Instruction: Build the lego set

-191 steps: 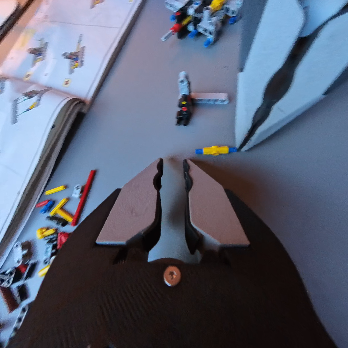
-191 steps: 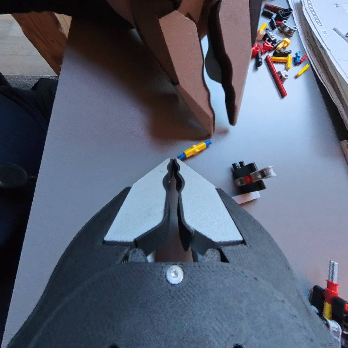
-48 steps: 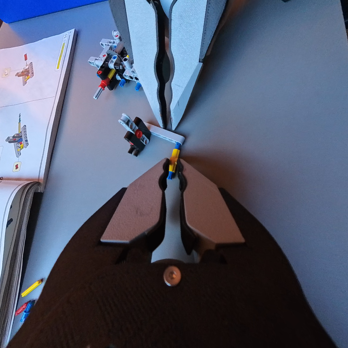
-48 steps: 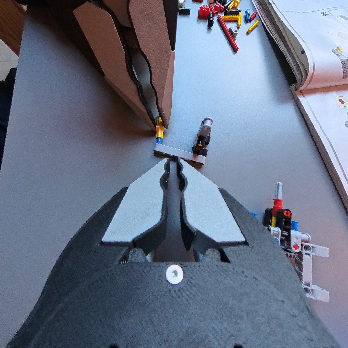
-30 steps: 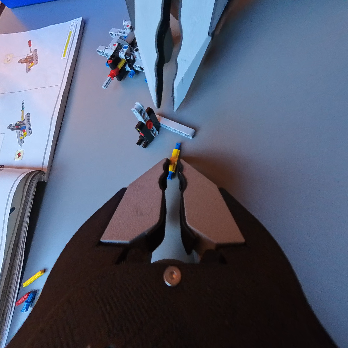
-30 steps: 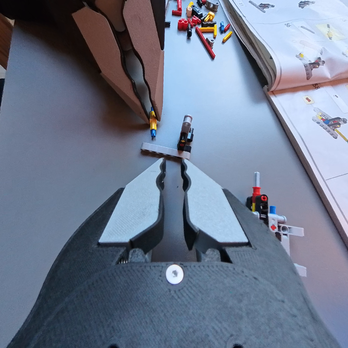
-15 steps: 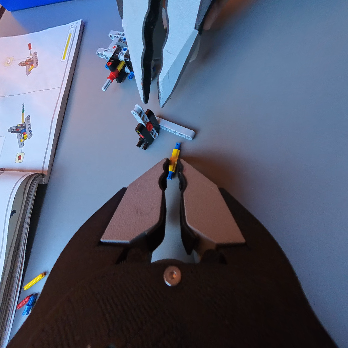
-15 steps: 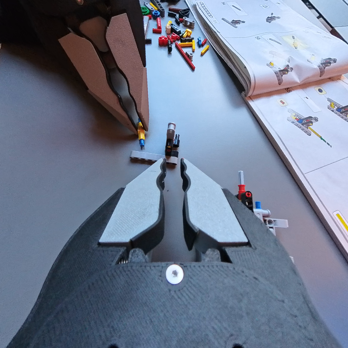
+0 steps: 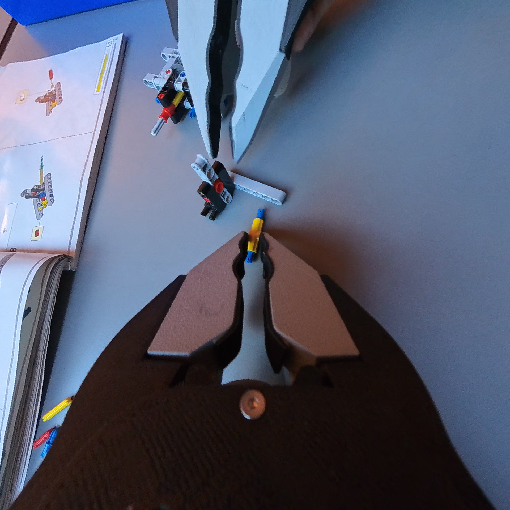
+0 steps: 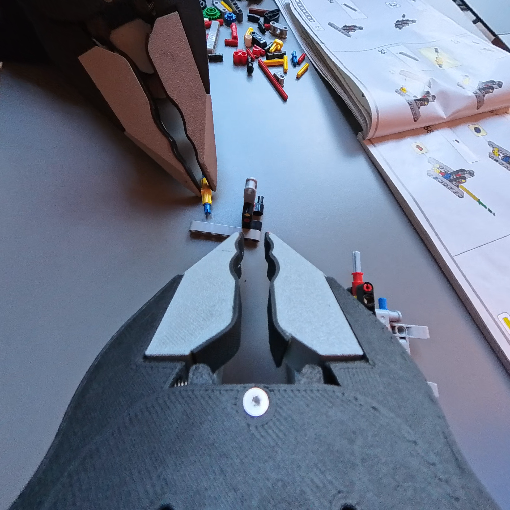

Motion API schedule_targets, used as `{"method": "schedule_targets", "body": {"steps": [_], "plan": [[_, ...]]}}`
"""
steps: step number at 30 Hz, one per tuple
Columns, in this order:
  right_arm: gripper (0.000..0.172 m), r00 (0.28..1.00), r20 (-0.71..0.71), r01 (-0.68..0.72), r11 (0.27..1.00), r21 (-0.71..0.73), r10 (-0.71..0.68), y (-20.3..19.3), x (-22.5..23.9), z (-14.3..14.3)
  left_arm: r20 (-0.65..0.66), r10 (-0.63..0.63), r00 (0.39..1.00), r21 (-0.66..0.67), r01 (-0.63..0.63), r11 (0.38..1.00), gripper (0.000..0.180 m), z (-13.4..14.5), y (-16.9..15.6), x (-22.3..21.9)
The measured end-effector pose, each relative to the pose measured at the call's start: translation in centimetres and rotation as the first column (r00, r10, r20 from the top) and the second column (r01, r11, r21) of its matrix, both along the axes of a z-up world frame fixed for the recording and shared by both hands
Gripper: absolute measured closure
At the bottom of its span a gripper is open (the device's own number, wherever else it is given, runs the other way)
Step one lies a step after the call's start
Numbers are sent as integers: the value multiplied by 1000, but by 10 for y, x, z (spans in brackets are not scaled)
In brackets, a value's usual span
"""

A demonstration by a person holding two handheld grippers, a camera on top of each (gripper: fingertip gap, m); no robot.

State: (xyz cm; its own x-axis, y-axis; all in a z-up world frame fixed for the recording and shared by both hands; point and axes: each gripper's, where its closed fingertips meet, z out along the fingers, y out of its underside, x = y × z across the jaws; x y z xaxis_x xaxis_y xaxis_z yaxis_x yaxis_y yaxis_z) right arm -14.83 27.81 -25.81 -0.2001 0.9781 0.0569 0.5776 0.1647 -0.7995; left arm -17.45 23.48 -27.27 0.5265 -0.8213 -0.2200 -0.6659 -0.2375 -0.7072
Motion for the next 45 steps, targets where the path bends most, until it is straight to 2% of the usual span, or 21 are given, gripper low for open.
{"method": "schedule_targets", "body": {"steps": [15, 26, 33, 38, 43, 45], "plan": [[146, 1000, 1, -21, 1000, 10, 21, -4, 0, 0, 11, 1, 1000, -16, 0, 1000, 176, 0, 0, 0], [144, 1000, -3, -18, 1000, 17, 18, -4, 0, 1, 14, 1, 1000, -20, 0, 1000, 176, 0, 0, 0], [125, 998, 41, -56, 998, -15, 56, -16, 3, -6, 13, 0, 1000, -19, 0, 1000, 176, 0, 0, 0], [114, 996, 90, -22, 999, -39, 26, -20, 1, -12, 20, -3, 1000, -29, 4, 1000, 176, 0, 0, 0], [104, 991, 112, 61, 995, 73, -69, -14, 0, -10, 10, -26, 1000, -15, 26, 1000, 175, 0, 3, -3], [101, 990, 118, 72, 996, 60, -79, -19, -1, -11, 11, -46, 999, -16, 46, 999, 176, 0, 3, -3]]}}
